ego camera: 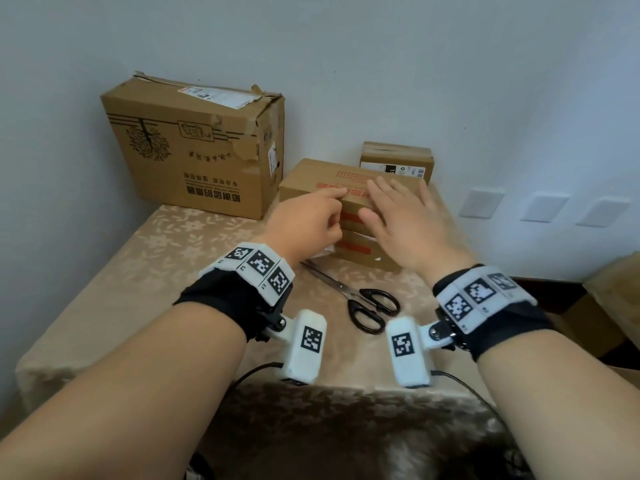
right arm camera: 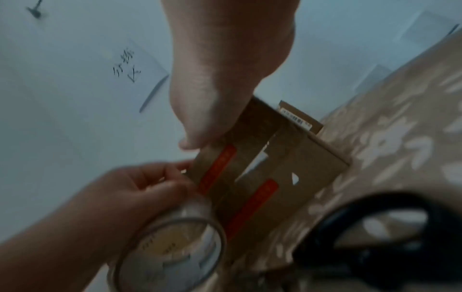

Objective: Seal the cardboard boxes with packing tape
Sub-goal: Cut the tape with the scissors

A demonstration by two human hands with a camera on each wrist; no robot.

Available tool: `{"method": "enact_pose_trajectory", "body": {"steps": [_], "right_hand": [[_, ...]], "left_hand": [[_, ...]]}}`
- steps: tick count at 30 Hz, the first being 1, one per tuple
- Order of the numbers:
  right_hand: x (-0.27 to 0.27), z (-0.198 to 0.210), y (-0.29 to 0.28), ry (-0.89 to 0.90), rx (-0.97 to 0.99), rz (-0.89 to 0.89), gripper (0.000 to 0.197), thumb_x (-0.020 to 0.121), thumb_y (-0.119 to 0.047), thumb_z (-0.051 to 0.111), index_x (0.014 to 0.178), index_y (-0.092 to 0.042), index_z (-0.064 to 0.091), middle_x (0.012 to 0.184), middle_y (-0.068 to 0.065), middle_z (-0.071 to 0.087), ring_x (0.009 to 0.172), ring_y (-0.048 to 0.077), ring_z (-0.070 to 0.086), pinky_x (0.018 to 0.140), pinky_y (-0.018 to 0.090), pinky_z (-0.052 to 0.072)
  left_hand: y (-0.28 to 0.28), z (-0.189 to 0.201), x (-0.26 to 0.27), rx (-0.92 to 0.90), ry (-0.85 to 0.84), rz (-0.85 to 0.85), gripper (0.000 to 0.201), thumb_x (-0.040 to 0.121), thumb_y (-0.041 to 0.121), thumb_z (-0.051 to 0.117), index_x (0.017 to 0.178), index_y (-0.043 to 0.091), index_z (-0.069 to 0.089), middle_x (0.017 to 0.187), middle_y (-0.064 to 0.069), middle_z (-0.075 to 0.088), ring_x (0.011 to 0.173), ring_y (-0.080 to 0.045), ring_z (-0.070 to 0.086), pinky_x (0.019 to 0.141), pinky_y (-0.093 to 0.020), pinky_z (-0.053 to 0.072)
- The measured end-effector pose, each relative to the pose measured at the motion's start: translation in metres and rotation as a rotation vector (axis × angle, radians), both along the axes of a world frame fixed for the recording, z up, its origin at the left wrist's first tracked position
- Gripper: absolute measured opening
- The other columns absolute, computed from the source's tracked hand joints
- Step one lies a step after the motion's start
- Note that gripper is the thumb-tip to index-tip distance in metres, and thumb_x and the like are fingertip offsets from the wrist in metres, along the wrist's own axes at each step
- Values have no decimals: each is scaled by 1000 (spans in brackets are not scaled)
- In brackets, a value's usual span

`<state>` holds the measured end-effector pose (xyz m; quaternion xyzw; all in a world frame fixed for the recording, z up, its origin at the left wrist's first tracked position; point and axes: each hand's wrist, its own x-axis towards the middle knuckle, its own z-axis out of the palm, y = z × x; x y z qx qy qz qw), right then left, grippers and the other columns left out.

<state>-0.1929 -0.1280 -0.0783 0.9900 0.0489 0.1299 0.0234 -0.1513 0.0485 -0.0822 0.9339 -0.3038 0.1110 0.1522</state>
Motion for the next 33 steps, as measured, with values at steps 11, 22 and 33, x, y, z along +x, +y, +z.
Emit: {"method": "enact_pose_trajectory", "body": {"steps": [11,22,33], "right_hand": [[5,-23,-19,-117,12,-38,61,97,-51,34,146,-14,36,152,4,37,141,22,30,117,38,12],[7,-9,-14,4,-54,-5,59,101,-45,29,153,-21,16,160,-3,18,147,20,16,120,41,7],[0,-10,-15,-45,-22,13,62,101,-43,32,154,-21,9,161,-1,12,149,21,6,119,43,-3]], "left_hand": [[-4,-6,1,-198,48,78,12,87,20,55,79,15,61,136,18,52,113,-10,55,85,-36,52],[-8,-3,-2,-159,58,119,11,87,20,53,80,16,59,138,16,51,109,-13,57,81,-35,51],[4,0,0,-214,77,168,11,88,20,53,79,16,60,140,17,49,107,-13,57,85,-34,50]]}}
